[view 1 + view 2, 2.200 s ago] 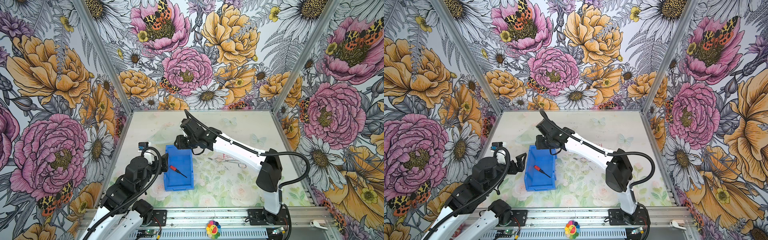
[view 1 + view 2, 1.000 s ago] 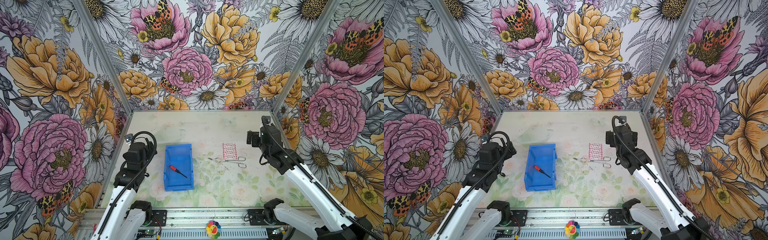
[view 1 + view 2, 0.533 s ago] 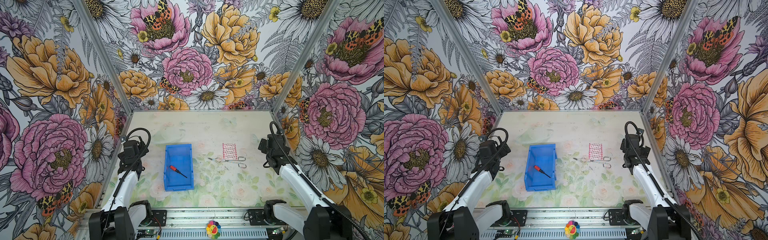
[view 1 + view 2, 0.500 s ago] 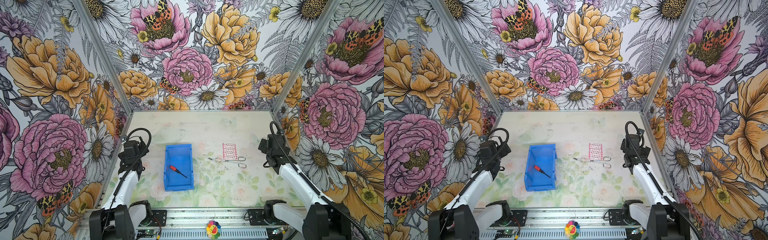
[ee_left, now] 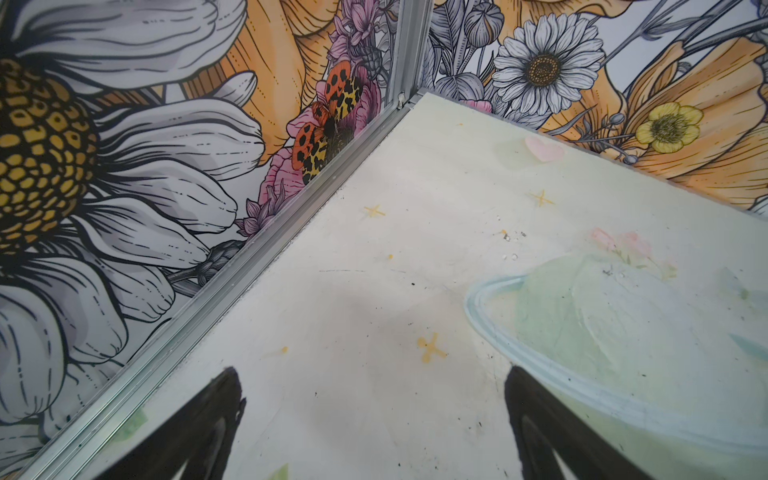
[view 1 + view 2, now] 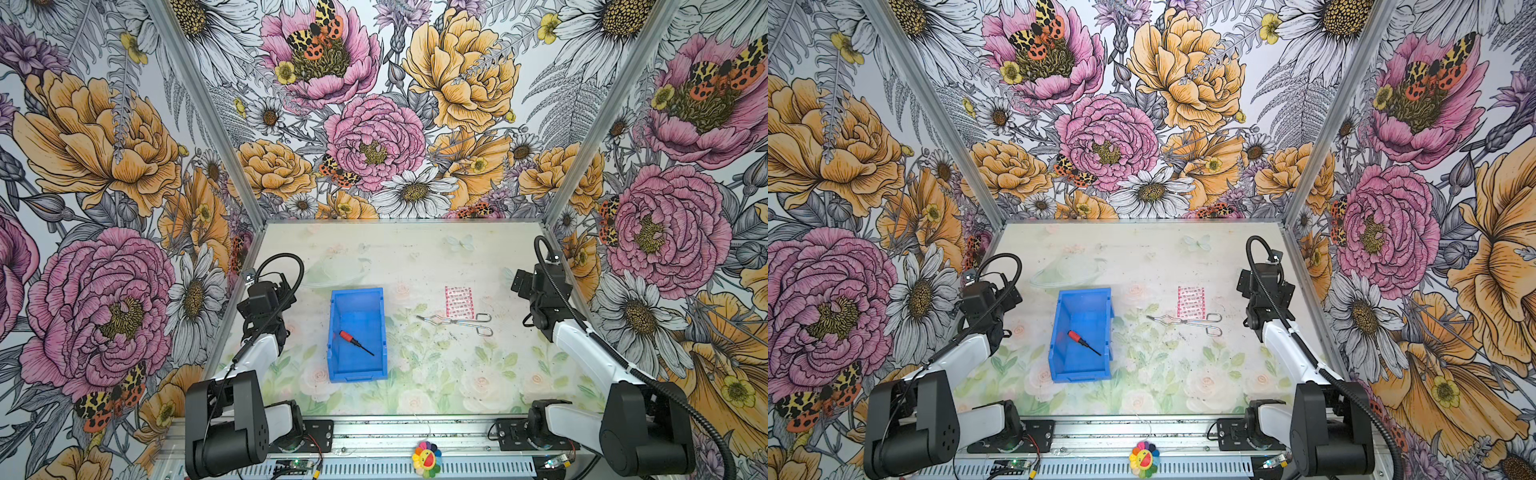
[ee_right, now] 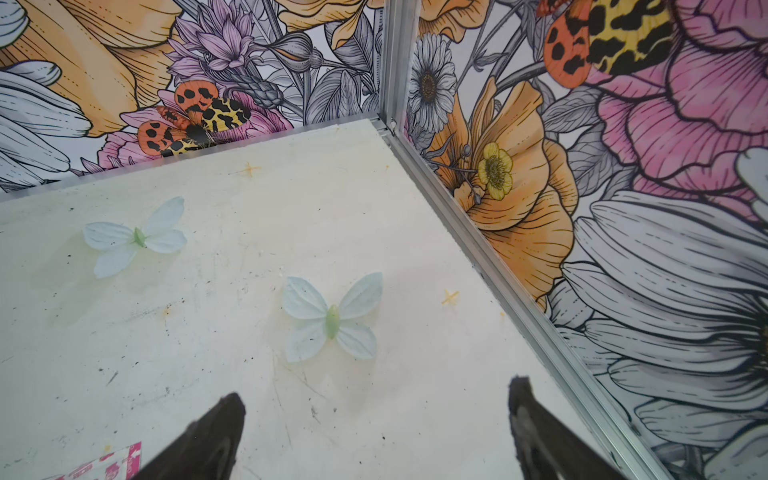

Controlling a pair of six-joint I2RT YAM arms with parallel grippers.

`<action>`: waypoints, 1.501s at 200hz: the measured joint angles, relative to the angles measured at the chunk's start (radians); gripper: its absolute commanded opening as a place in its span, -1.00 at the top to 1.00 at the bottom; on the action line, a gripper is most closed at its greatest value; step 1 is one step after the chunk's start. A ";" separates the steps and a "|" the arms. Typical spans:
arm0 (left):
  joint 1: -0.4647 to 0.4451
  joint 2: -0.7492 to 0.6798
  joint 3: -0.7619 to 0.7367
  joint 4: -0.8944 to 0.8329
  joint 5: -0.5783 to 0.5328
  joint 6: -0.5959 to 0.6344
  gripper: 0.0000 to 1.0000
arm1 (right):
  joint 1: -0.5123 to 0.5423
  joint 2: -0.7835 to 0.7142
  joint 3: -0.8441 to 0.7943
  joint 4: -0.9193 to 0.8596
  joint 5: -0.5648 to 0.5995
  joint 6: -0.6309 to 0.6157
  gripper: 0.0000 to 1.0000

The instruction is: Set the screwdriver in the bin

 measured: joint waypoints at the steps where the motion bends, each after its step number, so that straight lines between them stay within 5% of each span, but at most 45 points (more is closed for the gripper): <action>1: 0.000 0.000 0.000 0.000 0.000 0.000 -0.97 | 0.000 0.001 0.000 0.001 0.000 -0.001 -0.99; 99: -0.002 0.019 0.000 0.035 0.006 -0.002 -0.97 | -0.007 0.106 -0.040 0.116 0.000 -0.058 -0.99; 300: -0.152 0.202 0.047 0.177 -0.050 0.060 -0.97 | -0.031 0.336 -0.035 0.373 0.000 -0.035 -0.99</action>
